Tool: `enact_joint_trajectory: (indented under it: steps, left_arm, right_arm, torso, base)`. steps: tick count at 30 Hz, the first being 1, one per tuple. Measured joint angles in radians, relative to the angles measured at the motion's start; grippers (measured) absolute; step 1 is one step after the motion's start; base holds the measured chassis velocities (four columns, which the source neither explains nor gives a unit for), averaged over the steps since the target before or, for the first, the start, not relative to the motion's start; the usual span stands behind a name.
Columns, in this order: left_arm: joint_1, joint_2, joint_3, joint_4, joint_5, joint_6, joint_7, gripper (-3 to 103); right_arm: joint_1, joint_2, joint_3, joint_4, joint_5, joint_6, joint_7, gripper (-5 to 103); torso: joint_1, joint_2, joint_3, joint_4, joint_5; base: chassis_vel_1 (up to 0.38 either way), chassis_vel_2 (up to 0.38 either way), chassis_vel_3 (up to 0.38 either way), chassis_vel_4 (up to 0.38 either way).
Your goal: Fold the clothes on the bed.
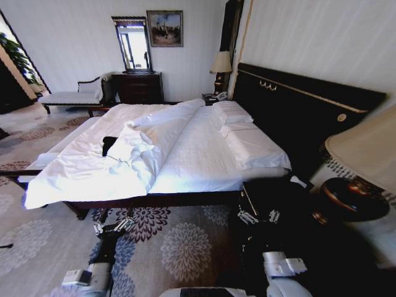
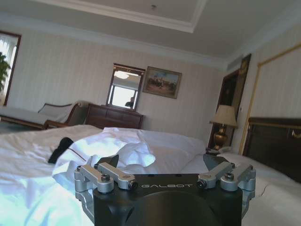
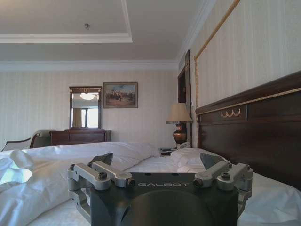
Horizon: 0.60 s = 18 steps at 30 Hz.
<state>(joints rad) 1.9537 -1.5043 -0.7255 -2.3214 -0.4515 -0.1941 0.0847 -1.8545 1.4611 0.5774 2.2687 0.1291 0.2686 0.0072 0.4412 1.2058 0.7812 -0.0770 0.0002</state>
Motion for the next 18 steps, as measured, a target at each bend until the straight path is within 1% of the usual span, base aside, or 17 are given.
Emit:
enact_joint_trajectory:
  steps: [1,3,6,11,15,16,18]
  left_arm:
    - [0.002,0.002,0.005,-0.003,-0.028,0.008,-0.001,100]
    - [0.002,0.005,0.007,-0.005,-0.051,0.017,-0.002,100]
    - [0.001,0.007,0.005,-0.007,-0.053,0.019,-0.002,100]
    - [0.007,0.006,-0.001,-0.022,-0.026,0.019,0.004,100]
    - [0.002,0.004,-0.006,-0.021,0.035,0.017,0.016,100]
    - [0.002,0.004,-0.006,-0.021,0.035,0.017,0.016,100]
    - [-0.006,0.005,-0.010,-0.017,0.066,0.028,0.017,100]
  right_arm:
    - [-0.003,0.004,-0.001,0.000,0.000,0.000,0.000,100]
    - [-0.005,0.010,-0.001,-0.003,0.000,0.002,0.000,100]
    - [-0.006,0.014,-0.001,-0.005,0.000,0.007,0.000,100]
    - [-0.006,0.018,-0.001,-0.014,0.000,0.020,0.000,100]
    - [-0.002,0.007,0.006,-0.021,-0.006,0.028,-0.001,100]
    - [-0.002,0.007,0.006,-0.021,-0.006,0.028,-0.001,100]
    - [0.000,-0.002,0.014,-0.023,-0.013,0.035,-0.003,100]
  torso:
    - [0.000,0.000,0.000,0.0000,-0.0002]
    - [0.000,0.000,0.000,0.0000,-0.0004]
    - [0.000,0.000,0.000,0.0000,-0.0003]
    - [0.000,0.000,0.000,-0.0001,-0.0003]
    - [0.000,0.000,0.000,0.0000,-0.0002]
    - [0.000,0.000,0.000,0.0000,-0.0002]
    - [0.000,0.000,0.000,-0.0001,-0.0002]
  base:
    - [-0.125,0.139,0.143,-0.136]
    - [-0.132,0.141,0.147,-0.135]
    - [-0.133,0.135,0.148,-0.130]
    - [-0.101,0.128,0.116,-0.131]
    - [-0.117,0.130,0.129,-0.135]
    - [-0.128,0.125,0.134,-0.130]
    - [-0.138,0.134,0.129,-0.136]
